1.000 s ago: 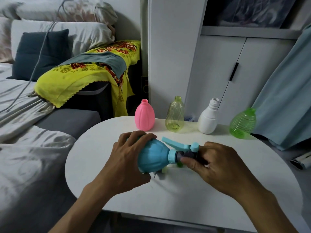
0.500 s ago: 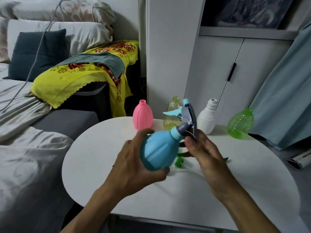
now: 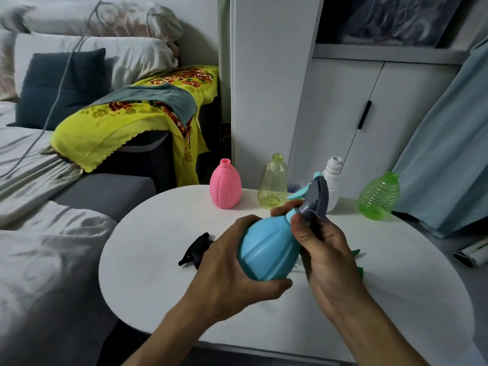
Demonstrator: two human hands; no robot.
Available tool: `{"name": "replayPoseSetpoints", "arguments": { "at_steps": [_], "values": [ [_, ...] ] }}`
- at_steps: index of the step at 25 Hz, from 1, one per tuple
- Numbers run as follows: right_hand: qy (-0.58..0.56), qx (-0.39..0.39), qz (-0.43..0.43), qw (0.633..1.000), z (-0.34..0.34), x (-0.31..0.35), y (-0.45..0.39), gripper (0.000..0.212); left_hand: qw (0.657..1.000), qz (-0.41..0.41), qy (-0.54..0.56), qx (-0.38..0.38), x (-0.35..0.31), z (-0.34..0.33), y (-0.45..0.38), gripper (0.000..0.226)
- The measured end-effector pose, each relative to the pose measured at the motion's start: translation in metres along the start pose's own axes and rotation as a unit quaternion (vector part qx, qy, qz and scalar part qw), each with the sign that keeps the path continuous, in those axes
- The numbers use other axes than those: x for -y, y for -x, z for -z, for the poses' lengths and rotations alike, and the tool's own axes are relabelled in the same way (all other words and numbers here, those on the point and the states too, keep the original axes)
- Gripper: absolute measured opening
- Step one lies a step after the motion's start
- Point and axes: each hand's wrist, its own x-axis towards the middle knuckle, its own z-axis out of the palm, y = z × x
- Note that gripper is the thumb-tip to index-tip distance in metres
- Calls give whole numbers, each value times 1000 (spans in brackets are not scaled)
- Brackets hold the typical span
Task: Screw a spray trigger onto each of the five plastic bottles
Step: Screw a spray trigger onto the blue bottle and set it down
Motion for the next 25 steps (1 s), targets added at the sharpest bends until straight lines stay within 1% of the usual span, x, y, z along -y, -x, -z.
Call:
{"name": "replayPoseSetpoints", "arguments": {
  "at_steps": [1, 2, 3, 4, 5, 7, 8, 9, 10, 12, 13, 14, 16, 17, 20, 21, 23, 24, 25],
  "values": [
    [-41, 15, -6, 999, 2, 3, 0, 22, 997, 13, 44, 55, 1, 7, -3, 91],
    [-93, 36, -15, 995, 5, 8, -1, 17, 986, 32, 105, 124, 3, 15, -6, 94],
    [-141, 61, -25, 988, 9, 12, -1, 15, 972, 43, 151, 174, 3, 21, -8, 95],
    [-167, 76, -35, 982, 12, 16, -2, 17, 968, 40, 163, 187, 1, 23, -7, 95],
    [-165, 73, -48, 982, 14, 18, -3, 25, 974, 32, 137, 179, -1, 22, -5, 94],
    [-133, 41, -77, 987, 16, 18, -5, 43, 990, 17, 34, 136, -7, 11, 0, 96],
    [-122, 36, -86, 988, 18, 18, -6, 48, 992, 12, 5, 126, -8, 7, 2, 98],
    [-114, 48, -87, 989, 20, 17, -6, 49, 990, 20, 8, 143, -7, 7, 3, 99],
    [-107, 73, -81, 988, 23, 16, -7, 47, 981, 41, 53, 181, -6, 9, 2, 98],
    [-98, 126, -79, 984, 23, 17, -7, 42, 943, 85, 177, 268, -6, 14, -1, 90],
    [-88, 128, -85, 984, 21, 17, -7, 41, 935, 92, 201, 276, -7, 13, -1, 83],
    [-70, 107, -91, 988, 19, 16, -8, 41, 942, 92, 194, 257, -7, 9, 0, 78],
    [-30, 43, -95, 994, 16, 14, -10, 42, 961, 75, 172, 205, -8, -2, 2, 75],
    [-16, 19, -96, 995, 14, 13, -11, 41, 966, 70, 166, 188, -7, -5, 3, 77],
    [-12, -21, -99, 995, 11, 14, -12, 39, 975, 61, 143, 161, -2, -9, 5, 84],
    [-6, -39, -97, 995, 11, 13, -12, 39, 982, 55, 118, 140, -1, -11, 5, 87],
    [15, -93, -85, 992, 11, 7, -15, 39, 996, 30, 18, 78, -1, -19, 6, 93],
    [19, -121, -82, 989, 12, 3, -16, 42, 998, 11, -27, 55, -2, -23, 6, 94],
    [19, -140, -86, 986, 11, 0, -17, 43, 998, 4, -49, 39, -1, -26, 6, 94]
  ]
}}
